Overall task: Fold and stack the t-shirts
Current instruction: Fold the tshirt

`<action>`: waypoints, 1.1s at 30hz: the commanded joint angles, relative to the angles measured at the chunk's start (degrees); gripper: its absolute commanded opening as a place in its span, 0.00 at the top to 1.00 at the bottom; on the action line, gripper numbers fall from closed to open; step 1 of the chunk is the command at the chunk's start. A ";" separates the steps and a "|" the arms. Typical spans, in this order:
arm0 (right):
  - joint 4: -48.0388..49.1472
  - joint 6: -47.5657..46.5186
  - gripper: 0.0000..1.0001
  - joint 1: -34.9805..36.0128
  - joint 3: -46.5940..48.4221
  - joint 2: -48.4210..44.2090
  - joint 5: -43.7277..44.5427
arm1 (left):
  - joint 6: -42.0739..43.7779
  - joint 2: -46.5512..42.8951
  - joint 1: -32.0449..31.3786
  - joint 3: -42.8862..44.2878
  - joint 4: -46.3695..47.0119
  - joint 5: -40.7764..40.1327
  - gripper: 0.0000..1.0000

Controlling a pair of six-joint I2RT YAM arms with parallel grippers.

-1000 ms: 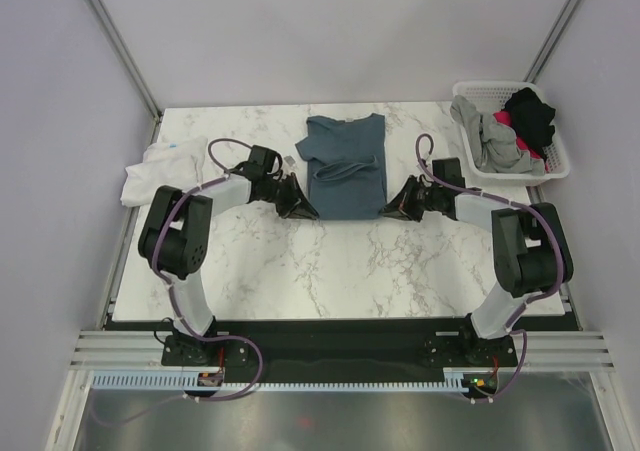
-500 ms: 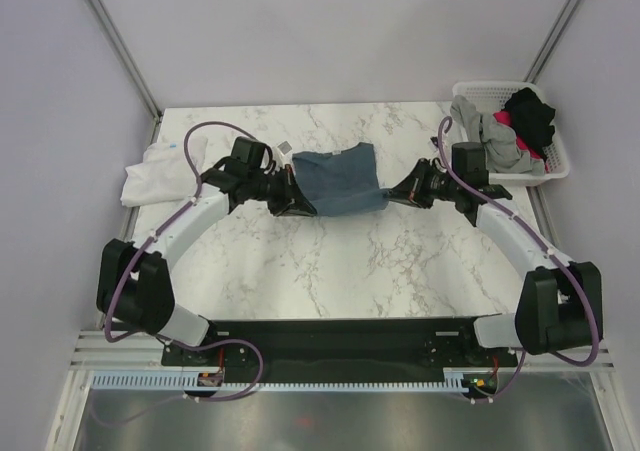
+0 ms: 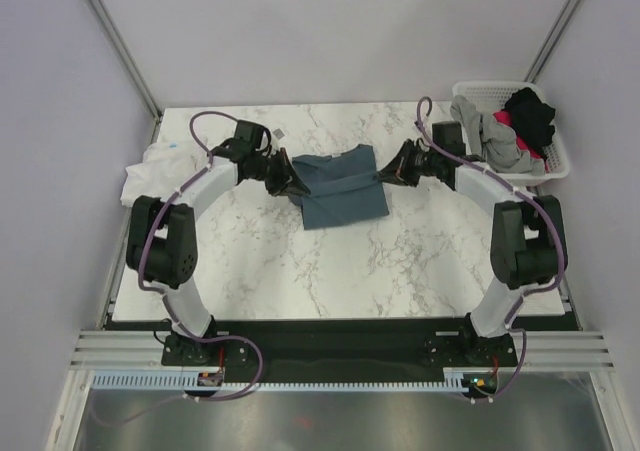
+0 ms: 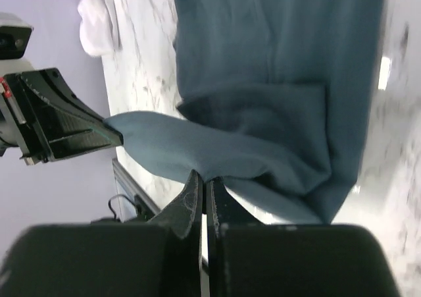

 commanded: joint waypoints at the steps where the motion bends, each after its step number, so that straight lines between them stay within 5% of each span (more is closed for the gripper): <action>1: 5.49 -1.58 1.00 -0.50 11.38 6.04 1.25 | 3.84 3.21 2.42 9.41 2.38 -2.28 0.98; 9: 9.35 -1.32 0.96 -0.15 35.55 27.66 4.05 | 8.14 20.76 5.06 29.54 6.16 -5.35 0.95; 10: 10.23 -1.32 0.65 -0.23 37.14 29.77 4.32 | 8.76 23.15 5.15 31.12 6.60 -7.53 0.56; 11: 11.80 -2.54 0.53 0.12 40.20 33.27 4.76 | 11.46 24.91 5.06 33.83 7.65 -9.03 0.38; 13: 12.08 -3.25 0.23 0.29 42.59 35.06 6.87 | 14.99 27.91 4.97 36.31 7.66 -13.24 0.20; 15: 11.99 -4.91 0.11 0.12 44.01 34.28 6.26 | 17.11 27.48 5.06 38.51 6.44 -14.67 0.14; 26: 9.71 -5.72 0.17 -0.50 26.36 18.29 0.91 | 14.75 13.08 6.73 19.65 2.04 -8.70 0.19; 33: 10.23 -3.34 0.17 2.49 24.14 18.71 -4.46 | 11.31 10.60 9.19 9.61 2.39 1.76 0.21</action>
